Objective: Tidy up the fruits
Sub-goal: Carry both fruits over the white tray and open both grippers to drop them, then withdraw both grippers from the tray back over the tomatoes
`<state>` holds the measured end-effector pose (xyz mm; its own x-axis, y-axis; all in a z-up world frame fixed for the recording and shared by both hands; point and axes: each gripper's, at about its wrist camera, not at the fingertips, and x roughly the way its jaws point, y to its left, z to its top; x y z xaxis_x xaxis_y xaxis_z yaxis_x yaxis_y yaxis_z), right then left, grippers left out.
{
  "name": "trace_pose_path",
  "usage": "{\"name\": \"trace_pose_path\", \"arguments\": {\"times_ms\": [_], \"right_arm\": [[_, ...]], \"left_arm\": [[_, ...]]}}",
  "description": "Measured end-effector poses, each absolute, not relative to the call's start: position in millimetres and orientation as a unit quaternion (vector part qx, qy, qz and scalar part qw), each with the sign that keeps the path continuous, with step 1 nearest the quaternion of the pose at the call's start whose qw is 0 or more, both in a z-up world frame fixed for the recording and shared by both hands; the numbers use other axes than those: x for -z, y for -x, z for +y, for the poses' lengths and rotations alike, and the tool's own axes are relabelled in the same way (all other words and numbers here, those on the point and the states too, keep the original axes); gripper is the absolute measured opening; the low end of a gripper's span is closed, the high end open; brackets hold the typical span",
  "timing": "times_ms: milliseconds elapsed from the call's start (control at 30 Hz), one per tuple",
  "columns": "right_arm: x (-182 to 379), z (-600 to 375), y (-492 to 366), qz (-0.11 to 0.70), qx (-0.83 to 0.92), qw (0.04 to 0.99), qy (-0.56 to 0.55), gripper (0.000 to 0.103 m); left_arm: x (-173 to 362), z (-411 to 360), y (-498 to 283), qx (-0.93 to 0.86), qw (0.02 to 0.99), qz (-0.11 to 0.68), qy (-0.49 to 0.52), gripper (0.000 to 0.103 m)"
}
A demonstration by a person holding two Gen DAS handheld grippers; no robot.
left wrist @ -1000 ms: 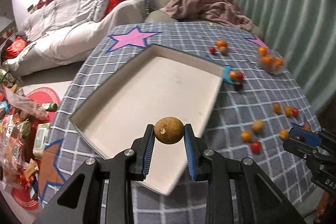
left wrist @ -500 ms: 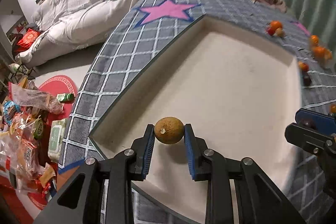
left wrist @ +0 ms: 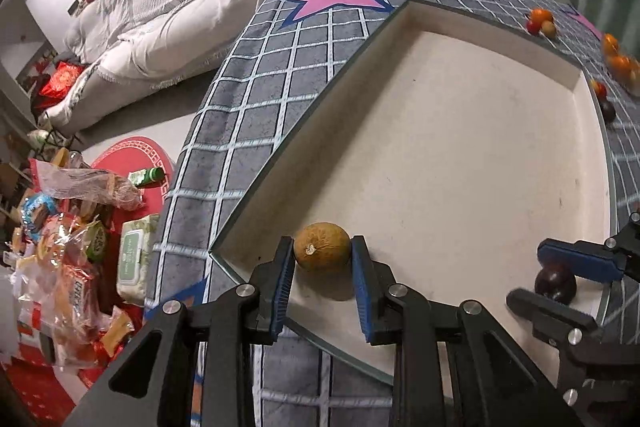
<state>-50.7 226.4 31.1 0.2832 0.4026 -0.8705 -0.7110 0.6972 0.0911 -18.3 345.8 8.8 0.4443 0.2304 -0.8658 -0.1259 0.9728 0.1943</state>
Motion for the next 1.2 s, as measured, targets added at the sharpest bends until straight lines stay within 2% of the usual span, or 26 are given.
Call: {"name": "trace_pose_path", "arguments": {"times_ms": [267, 400, 667, 700, 733, 800, 833, 867, 900, 1067, 1167, 1200], "right_arm": [[-31.7, 217.8, 91.0, 0.484, -0.399, 0.759, 0.174, 0.032], [-36.8, 208.3, 90.9, 0.464, -0.368, 0.787, 0.175, 0.032], [-33.1, 209.8, 69.2, 0.473, -0.327, 0.799, 0.177, 0.032], [-33.5, 210.8, 69.4, 0.470, -0.327, 0.800, 0.178, 0.038], [-34.3, 210.8, 69.1, 0.470, -0.327, 0.800, 0.180, 0.054], [-36.9, 213.1, 70.0, 0.463, -0.317, 0.805, 0.194, 0.067], [-37.2, 211.4, 72.1, 0.460, -0.312, 0.808, 0.197, 0.069], [-38.0, 208.0, 70.3, 0.460, -0.314, 0.808, 0.192, 0.072], [-40.5, 203.9, 68.2, 0.461, -0.319, 0.809, 0.178, 0.078], [-66.5, 183.9, 65.4, 0.443, -0.319, 0.827, 0.133, 0.085], [-88.5, 164.6, 67.4, 0.422, -0.318, 0.842, 0.112, 0.102], [-95.5, 155.0, 68.3, 0.413, -0.317, 0.847, 0.104, 0.103]], "left_arm": [[-10.2, 336.1, 70.5, -0.109, 0.846, 0.518, -0.053, 0.030], [-10.4, 328.7, 95.9, -0.114, 0.849, 0.514, -0.046, 0.030], [-10.8, 319.7, 79.5, -0.112, 0.854, 0.507, -0.034, 0.030], [-10.6, 318.2, 77.1, -0.114, 0.854, 0.507, -0.038, 0.030], [-10.5, 318.4, 75.6, -0.115, 0.854, 0.506, -0.039, 0.031], [-11.4, 319.5, 74.6, -0.128, 0.854, 0.503, -0.042, 0.050], [-11.8, 322.8, 75.1, -0.141, 0.853, 0.500, -0.042, 0.071], [-12.7, 327.4, 76.5, -0.147, 0.856, 0.495, -0.036, 0.081], [-13.9, 331.5, 78.5, -0.143, 0.860, 0.490, -0.025, 0.081], [-23.5, 331.1, 82.8, -0.138, 0.862, 0.489, -0.012, 0.081], [-38.2, 321.4, 86.9, -0.124, 0.870, 0.477, -0.009, 0.081], [-43.9, 317.0, 89.1, -0.118, 0.874, 0.471, -0.009, 0.081]]}}
